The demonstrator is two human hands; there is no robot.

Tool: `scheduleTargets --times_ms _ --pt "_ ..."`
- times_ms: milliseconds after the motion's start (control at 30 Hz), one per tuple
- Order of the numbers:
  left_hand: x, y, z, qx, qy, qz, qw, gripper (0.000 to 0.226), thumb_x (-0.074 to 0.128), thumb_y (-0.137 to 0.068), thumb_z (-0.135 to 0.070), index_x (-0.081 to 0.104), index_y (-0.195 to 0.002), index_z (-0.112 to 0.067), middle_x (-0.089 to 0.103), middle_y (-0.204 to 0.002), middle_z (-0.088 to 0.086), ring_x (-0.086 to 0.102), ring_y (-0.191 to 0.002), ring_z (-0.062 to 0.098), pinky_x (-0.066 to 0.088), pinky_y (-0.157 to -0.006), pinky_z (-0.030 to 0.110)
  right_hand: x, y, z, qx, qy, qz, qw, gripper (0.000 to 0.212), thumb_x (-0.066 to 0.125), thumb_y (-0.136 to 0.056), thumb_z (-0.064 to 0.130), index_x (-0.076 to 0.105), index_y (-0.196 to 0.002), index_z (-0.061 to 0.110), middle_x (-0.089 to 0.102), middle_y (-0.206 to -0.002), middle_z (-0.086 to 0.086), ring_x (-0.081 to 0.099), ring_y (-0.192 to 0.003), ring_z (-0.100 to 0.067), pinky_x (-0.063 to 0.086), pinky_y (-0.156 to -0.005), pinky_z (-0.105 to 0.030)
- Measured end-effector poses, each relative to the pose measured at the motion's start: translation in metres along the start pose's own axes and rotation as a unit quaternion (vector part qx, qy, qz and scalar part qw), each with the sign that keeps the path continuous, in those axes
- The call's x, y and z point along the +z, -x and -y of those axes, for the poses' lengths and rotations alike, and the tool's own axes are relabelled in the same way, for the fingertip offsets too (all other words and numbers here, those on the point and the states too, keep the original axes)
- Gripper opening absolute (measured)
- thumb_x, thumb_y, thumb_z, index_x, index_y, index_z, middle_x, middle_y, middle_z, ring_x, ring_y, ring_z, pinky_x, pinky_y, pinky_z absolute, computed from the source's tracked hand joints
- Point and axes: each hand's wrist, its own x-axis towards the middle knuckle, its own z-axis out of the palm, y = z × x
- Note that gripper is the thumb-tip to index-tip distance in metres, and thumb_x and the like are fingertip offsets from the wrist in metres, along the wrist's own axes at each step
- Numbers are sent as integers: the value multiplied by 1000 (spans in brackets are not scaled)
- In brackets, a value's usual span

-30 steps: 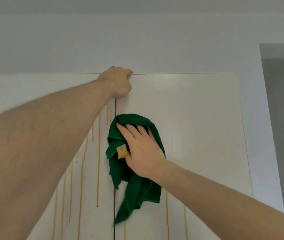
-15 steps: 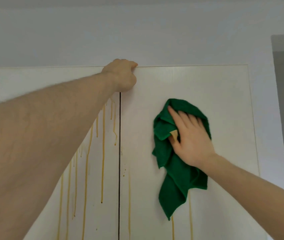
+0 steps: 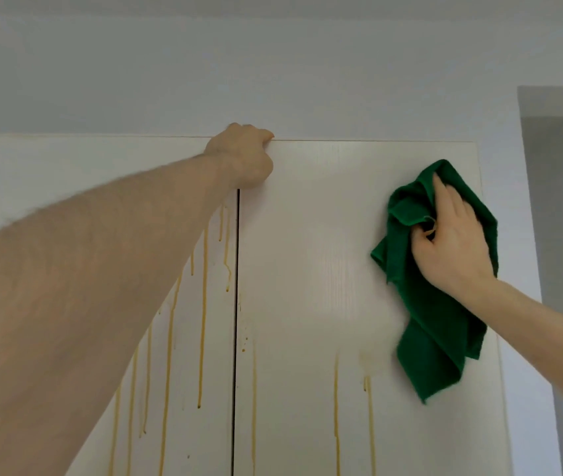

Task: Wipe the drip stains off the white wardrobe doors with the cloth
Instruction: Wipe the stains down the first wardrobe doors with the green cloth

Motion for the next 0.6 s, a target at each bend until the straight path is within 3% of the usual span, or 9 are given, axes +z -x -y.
scheduleTargets --times_ms 100,233,433,600 --pt "1 -1 0 -2 -6 -4 1000 50 40 -88 -10 54 -135 -22 56 -133 8 45 -128 29 45 -91 40 7 9 36 -79 -6 12 997 75 54 -87 16 31 -158 10 51 -144 -17 50 -125 -41 42 -107 -55" --pt "-2 1 -2 -4 -16 5 1000 56 39 -91 -11 47 -145 -24 52 -142 8 41 -134 29 44 -99 42 31 30 96 -179 -21 60 982 76 51 -82 29 37 -156 16 55 -138 -5 51 -124 -31 39 -107 -50" --pt "-4 3 -2 1 -12 12 1000 61 37 -93 -10 40 -151 -26 47 -148 6 38 -139 28 42 -103 41 82 74 157 -250 -57 124 959 79 61 -88 32 30 -160 21 49 -146 3 44 -131 -24 29 -119 -47" --pt "1 -1 3 8 9 6 1000 61 35 -94 -13 39 -152 -30 47 -147 5 39 -137 25 44 -98 39 110 90 146 -261 -34 150 953 84 56 -92 36 15 -164 23 37 -158 4 31 -145 -22 13 -127 -43"
